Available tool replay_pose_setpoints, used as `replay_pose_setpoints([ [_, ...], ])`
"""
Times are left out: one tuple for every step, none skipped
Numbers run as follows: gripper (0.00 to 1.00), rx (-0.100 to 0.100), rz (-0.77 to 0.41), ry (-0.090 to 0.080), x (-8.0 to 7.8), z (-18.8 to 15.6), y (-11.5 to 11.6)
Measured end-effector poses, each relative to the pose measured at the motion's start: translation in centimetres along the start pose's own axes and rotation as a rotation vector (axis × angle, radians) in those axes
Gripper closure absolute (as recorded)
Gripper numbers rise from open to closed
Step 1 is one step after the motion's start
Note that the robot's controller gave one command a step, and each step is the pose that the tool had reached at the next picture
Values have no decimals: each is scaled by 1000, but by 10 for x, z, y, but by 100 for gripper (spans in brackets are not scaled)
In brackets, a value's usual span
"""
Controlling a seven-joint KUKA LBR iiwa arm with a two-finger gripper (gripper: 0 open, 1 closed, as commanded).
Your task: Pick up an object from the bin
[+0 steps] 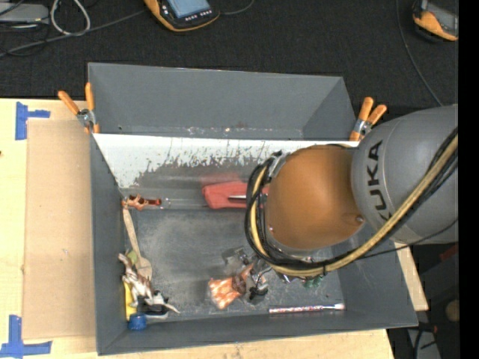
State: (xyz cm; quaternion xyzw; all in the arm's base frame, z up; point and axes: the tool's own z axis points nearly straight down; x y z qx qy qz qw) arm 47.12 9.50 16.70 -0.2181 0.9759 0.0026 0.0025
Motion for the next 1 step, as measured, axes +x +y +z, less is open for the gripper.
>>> replay_pose_setpoints([
  [100,0,28,-2,-5,-59,-20],
])
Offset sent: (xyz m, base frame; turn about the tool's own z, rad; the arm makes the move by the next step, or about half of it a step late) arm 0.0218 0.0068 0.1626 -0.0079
